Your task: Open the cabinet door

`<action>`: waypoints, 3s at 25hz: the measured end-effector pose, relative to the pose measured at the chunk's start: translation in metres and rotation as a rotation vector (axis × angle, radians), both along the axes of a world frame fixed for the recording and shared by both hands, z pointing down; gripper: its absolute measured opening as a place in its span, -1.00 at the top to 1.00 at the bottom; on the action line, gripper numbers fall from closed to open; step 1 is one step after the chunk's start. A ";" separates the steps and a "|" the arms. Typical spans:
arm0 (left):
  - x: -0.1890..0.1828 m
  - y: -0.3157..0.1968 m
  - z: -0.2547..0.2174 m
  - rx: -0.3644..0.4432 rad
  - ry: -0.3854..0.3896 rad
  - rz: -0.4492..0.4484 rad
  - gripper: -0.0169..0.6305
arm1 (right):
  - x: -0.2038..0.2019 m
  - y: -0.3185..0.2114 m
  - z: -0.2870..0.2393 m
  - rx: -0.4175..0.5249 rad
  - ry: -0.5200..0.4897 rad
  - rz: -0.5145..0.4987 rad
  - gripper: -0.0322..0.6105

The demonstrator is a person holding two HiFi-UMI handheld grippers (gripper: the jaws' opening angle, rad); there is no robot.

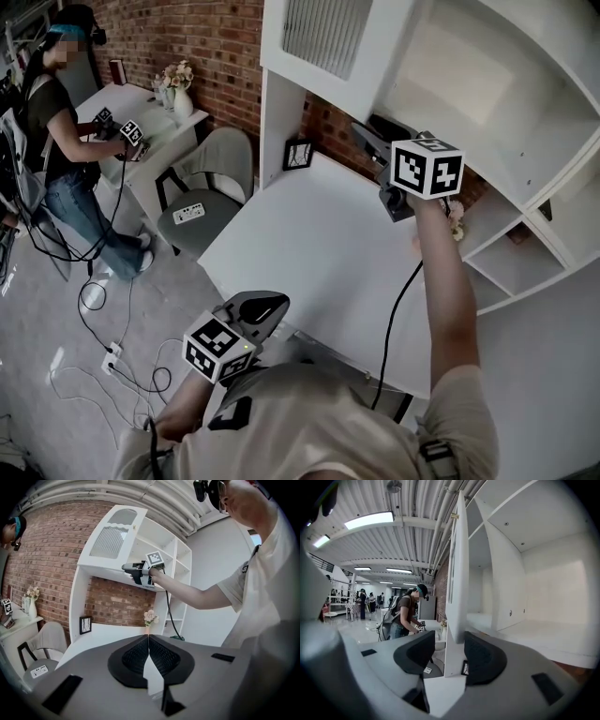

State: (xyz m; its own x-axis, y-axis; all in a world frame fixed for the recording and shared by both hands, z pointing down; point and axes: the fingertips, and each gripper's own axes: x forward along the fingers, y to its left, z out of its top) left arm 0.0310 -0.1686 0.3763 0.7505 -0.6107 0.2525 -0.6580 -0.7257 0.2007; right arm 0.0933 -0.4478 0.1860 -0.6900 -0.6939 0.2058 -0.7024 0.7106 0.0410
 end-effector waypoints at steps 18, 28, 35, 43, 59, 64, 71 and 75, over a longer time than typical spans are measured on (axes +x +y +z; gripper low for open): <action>-0.008 0.003 -0.002 0.010 0.002 -0.052 0.90 | -0.002 -0.006 -0.010 0.096 -0.127 -0.063 0.20; -0.029 -0.002 -0.014 0.038 -0.012 -0.119 0.90 | 0.007 -0.008 -0.019 0.127 -0.078 0.016 0.62; -0.054 -0.010 -0.013 0.036 -0.005 -0.183 0.90 | -0.012 0.010 -0.024 0.147 -0.051 -0.030 0.62; -0.057 -0.002 -0.008 0.034 0.007 -0.175 0.90 | -0.027 0.027 -0.020 0.147 -0.023 -0.041 0.62; -0.053 0.000 0.000 0.015 -0.005 -0.138 0.90 | -0.058 0.052 -0.011 0.083 -0.051 -0.127 0.61; -0.056 0.001 -0.002 0.021 -0.001 -0.141 0.90 | -0.071 0.060 -0.011 0.077 -0.066 -0.160 0.60; -0.059 0.004 -0.005 0.021 -0.003 -0.151 0.90 | -0.079 0.064 -0.012 0.067 -0.073 -0.183 0.59; -0.064 0.009 -0.004 0.022 -0.003 -0.155 0.90 | -0.088 0.070 -0.012 0.064 -0.086 -0.195 0.59</action>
State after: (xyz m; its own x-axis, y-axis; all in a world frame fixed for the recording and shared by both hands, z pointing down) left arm -0.0329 -0.1597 0.3719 0.6459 -0.7247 0.2399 -0.7632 -0.6194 0.1840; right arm 0.0056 -0.3780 0.1742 -0.8255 -0.5554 0.1005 -0.5548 0.8312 0.0363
